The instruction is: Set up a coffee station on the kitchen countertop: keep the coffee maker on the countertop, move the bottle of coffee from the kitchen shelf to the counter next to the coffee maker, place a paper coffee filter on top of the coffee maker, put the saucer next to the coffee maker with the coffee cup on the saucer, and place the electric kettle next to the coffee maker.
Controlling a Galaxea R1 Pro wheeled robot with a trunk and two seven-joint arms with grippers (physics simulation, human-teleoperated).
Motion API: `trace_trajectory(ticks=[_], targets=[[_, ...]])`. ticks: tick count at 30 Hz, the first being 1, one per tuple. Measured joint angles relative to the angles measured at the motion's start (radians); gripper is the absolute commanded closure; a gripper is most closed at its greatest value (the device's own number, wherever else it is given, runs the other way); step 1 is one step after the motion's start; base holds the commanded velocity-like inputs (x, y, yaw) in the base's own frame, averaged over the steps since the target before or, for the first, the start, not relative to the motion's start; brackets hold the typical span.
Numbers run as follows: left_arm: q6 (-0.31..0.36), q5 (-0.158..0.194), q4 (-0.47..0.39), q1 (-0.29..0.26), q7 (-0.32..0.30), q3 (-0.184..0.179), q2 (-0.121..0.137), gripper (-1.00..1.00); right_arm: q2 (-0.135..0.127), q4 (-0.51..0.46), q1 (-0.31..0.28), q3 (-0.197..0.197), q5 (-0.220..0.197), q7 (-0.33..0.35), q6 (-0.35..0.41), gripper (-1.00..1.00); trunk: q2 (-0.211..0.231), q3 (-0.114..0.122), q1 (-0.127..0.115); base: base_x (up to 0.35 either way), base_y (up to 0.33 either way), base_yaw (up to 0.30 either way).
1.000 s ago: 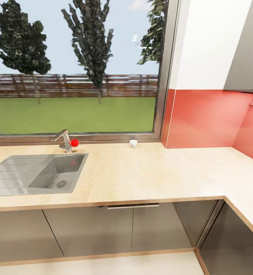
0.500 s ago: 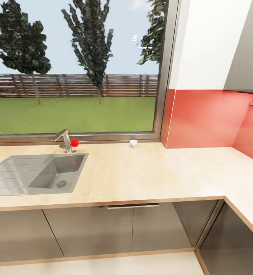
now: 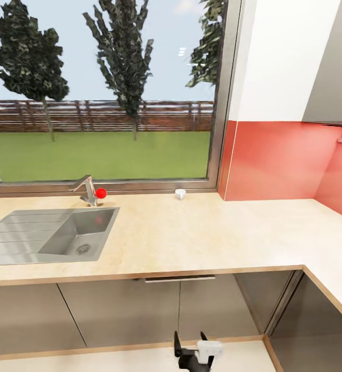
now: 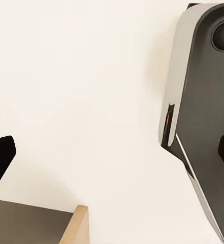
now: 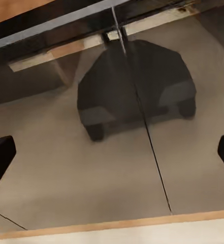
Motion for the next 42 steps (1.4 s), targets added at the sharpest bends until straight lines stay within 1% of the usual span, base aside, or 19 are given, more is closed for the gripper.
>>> trace_trajectory(ticks=[2,6,15,18,23,27,33,40,42], targets=[[0.000,-0.001,0.000,0.000,0.000,-0.001,-0.001,-1.00,0.000,-0.013,-0.015,0.000,0.000,-0.034,-0.023,-1.00,0.000,0.000,0.000,-0.200,0.000,0.000],[-0.001,0.000,0.000,0.000,0.000,-0.001,0.000,-1.00,-0.001,-0.022,-0.027,0.000,0.001,-0.053,-0.053,-1.00,0.000,0.000,0.001,-0.288,0.000,0.000],[-0.001,0.000,0.000,0.000,0.000,0.000,0.000,-1.00,-0.001,-0.040,-0.071,0.001,0.002,-0.058,-0.071,-1.00,0.000,0.000,0.000,-0.190,0.000,0.000],[-0.002,0.000,0.000,0.000,0.000,0.000,0.002,-1.00,-0.003,-0.066,-0.078,0.001,0.003,-0.058,-0.094,-1.00,0.000,0.000,0.001,-0.305,0.000,0.000],[-0.002,0.000,0.000,0.000,0.000,0.001,0.003,-1.00,-0.004,-0.076,-0.093,0.001,0.003,-0.057,-0.124,-1.00,0.000,0.000,0.001,-0.315,0.000,0.000],[-0.002,0.000,-0.001,0.000,0.000,0.000,0.002,-1.00,-0.005,-0.078,-0.130,0.000,0.003,-0.057,-0.164,-1.00,0.000,0.000,0.000,-0.238,0.000,0.000],[-0.002,0.000,-0.002,0.000,0.000,0.000,0.004,-1.00,-0.005,-0.078,-0.185,0.000,0.001,-0.057,-0.183,-1.00,0.000,0.000,0.000,-0.047,0.000,0.000],[-0.001,0.000,-0.002,0.000,0.000,0.000,0.003,-1.00,-0.005,-0.080,-0.301,-0.001,0.002,-0.057,-0.185,-1.00,0.000,0.000,0.000,-0.003,0.000,0.000],[-0.001,0.000,-0.002,0.000,0.000,0.000,0.004,-1.00,-0.005,-0.090,-0.324,-0.001,0.002,-0.057,-0.185,-1.00,0.000,0.000,0.000,0.000,0.000,0.000]])
